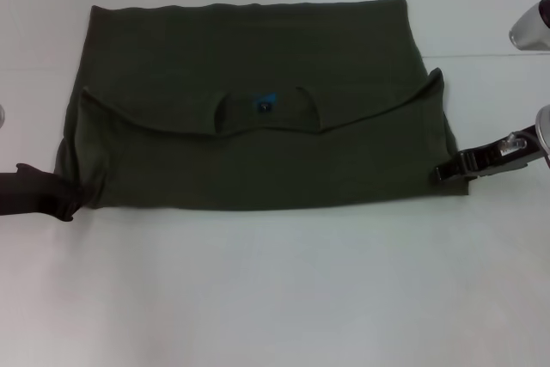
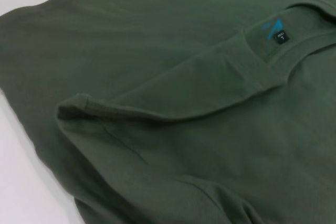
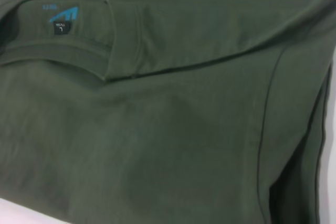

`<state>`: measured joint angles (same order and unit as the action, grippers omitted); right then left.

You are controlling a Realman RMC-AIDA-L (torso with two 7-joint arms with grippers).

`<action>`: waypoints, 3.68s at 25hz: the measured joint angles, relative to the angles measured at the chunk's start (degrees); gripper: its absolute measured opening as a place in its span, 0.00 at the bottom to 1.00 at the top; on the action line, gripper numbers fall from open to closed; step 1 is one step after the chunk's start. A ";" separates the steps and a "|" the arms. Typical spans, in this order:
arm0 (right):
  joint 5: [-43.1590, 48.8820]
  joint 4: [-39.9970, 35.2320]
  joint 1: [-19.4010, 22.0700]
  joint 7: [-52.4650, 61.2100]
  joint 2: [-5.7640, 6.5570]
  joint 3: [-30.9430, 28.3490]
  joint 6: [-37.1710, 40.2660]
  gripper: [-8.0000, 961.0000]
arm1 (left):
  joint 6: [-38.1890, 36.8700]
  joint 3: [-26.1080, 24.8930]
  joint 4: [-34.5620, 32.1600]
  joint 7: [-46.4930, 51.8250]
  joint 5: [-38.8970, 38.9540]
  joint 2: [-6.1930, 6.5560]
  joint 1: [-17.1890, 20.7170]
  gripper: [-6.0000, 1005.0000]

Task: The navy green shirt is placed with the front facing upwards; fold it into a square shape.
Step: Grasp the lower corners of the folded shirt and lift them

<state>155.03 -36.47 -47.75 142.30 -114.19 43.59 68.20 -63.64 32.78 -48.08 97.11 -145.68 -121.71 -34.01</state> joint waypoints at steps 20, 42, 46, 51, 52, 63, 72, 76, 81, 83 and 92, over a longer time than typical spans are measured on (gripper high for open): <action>0.13 0.02 0.56 -1.86 0.02 0.00 -0.96 0.11 | 0.30 0.00 0.00 0.01 -0.12 -0.13 0.20 0.07; -14.97 -10.90 12.95 -14.03 -2.22 -0.75 5.47 0.05 | -6.17 -0.22 -7.24 -3.38 3.89 -2.02 5.30 0.07; -22.06 -11.73 17.68 -19.80 -2.93 -0.78 6.22 0.05 | -8.71 -0.54 -8.39 -4.83 5.41 -2.20 7.19 0.07; -28.52 -11.76 22.36 -26.62 -3.72 -1.25 6.81 0.05 | -11.56 -3.01 -8.73 -7.93 7.94 -2.28 9.42 0.07; -30.19 -11.76 23.56 -28.81 -3.97 -1.82 7.25 0.05 | -12.62 -4.25 -8.73 -9.01 8.38 -2.28 9.73 0.07; -38.45 -4.88 31.50 -53.16 -4.97 -16.15 16.61 0.05 | -23.63 -13.90 -8.18 -20.07 9.02 -2.26 12.30 0.07; -38.42 -0.12 35.92 -65.40 -5.16 -20.45 21.17 0.05 | -36.39 -20.86 -7.89 -30.77 9.19 -2.40 16.63 0.07; -38.39 1.14 39.08 -71.44 -5.23 -21.46 24.86 0.05 | -38.25 -23.58 -6.74 -34.46 8.63 -2.60 18.82 0.07; -38.32 1.50 43.35 -76.09 -4.97 -22.13 28.73 0.05 | -38.96 -24.13 -6.59 -36.71 8.09 -2.59 20.40 0.07; -37.67 1.51 44.87 -77.69 -5.14 -22.40 29.34 0.05 | -39.20 -24.18 -6.49 -37.00 7.42 -2.58 20.52 0.07; -30.22 3.22 49.27 -83.95 -5.26 -32.16 33.16 0.05 | -42.43 -25.13 -6.25 -38.26 6.14 -2.62 22.53 0.07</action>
<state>124.81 -33.24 1.52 58.35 -119.45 11.43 101.36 -106.06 7.65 -54.33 58.84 -139.55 -124.33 -11.48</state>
